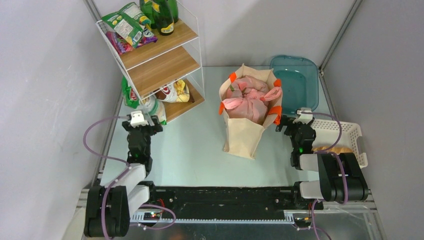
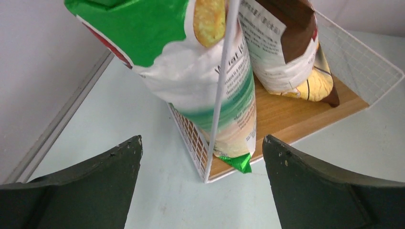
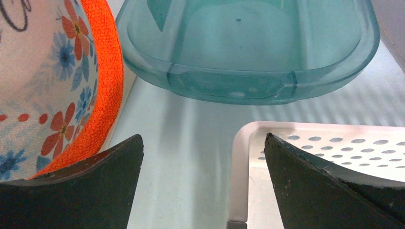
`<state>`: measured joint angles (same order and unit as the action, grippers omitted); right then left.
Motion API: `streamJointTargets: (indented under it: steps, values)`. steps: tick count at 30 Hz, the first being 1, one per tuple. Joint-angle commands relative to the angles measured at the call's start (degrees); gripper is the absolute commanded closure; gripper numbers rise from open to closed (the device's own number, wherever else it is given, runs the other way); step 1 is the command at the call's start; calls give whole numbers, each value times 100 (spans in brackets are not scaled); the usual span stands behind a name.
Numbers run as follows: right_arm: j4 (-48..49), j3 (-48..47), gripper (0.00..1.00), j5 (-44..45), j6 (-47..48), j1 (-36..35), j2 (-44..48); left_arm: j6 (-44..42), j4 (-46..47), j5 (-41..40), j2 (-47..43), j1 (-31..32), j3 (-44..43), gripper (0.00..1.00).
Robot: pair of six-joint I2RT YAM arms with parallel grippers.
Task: Place the mixed food into the grocery bags and tie them
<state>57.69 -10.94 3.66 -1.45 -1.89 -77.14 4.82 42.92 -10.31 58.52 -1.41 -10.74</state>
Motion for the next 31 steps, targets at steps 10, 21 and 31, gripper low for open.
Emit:
streamJointTargets:
  steps: [10, 21, 31]
  values:
    - [-164, -325, 1, -280, -127, 309, -64, -646, 2052, 210, 1316, -44, 149, 0]
    - [-168, -330, 1, -296, -129, 325, -65, -636, 2041, 185, 1321, -49, 142, 0]
    - [-168, -330, 1, -296, -137, 326, -71, -634, 2037, 180, 1332, -50, 120, 0]
